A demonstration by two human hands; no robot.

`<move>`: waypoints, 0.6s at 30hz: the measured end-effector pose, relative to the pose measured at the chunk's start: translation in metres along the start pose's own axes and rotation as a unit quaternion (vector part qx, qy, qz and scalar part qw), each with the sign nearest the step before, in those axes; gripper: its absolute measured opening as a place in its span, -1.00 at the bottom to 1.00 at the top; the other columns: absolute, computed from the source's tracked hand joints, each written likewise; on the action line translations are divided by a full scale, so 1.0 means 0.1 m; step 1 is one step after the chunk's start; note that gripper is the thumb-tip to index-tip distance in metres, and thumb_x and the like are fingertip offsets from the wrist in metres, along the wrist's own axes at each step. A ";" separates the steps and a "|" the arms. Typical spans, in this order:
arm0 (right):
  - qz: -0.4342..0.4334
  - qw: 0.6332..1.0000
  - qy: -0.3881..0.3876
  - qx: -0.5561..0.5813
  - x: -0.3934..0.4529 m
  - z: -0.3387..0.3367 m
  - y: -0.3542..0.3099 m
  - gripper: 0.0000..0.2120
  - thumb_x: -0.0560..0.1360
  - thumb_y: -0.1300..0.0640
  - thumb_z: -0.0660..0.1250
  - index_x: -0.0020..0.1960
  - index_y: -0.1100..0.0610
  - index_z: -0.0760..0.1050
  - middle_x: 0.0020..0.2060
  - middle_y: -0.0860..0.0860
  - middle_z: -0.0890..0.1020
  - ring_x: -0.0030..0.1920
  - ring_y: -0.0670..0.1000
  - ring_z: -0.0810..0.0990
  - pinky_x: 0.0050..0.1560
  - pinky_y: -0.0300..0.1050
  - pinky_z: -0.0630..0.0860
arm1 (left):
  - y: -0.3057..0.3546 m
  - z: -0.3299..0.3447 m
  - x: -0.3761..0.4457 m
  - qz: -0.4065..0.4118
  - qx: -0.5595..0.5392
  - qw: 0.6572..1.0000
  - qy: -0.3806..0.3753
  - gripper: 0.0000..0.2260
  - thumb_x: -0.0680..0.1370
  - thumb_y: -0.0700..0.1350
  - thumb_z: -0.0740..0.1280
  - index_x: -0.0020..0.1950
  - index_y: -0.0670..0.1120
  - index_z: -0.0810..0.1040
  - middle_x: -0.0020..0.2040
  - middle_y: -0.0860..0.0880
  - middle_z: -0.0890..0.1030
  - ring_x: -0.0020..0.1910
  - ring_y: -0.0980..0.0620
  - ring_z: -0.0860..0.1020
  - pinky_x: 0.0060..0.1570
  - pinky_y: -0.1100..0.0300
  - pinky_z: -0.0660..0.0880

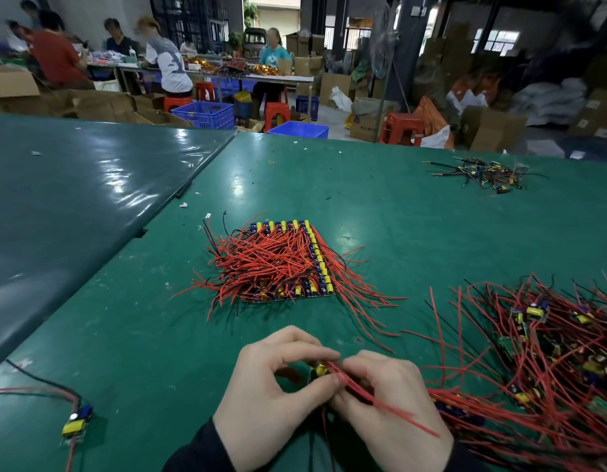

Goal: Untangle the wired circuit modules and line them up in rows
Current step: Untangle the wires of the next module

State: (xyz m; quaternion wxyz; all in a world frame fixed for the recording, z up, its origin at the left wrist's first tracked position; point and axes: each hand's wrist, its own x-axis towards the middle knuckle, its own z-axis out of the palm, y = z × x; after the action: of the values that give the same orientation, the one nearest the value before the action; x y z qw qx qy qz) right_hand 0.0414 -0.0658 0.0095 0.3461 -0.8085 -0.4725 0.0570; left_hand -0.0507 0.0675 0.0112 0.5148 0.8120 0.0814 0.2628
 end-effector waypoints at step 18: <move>0.101 0.795 -0.218 0.558 0.08 -0.14 -0.20 -0.82 0.43 0.12 0.32 -0.11 0.20 0.63 -0.35 0.08 0.63 -0.38 0.00 0.63 -0.38 -0.25 0.46 | 0.07 -0.22 0.08 -0.295 -0.472 0.828 -0.069 -0.59 -0.08 -0.23 0.68 -0.32 -0.24 0.67 -0.46 -0.14 0.56 -0.58 0.10 0.49 -0.56 0.36 0.46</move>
State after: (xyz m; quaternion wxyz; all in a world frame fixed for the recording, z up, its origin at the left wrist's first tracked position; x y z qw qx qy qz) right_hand 0.0371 -0.0600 0.0342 0.6172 -0.4848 -0.3371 0.5199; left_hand -0.0561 0.0856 0.0272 0.8926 0.4234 0.1471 0.0485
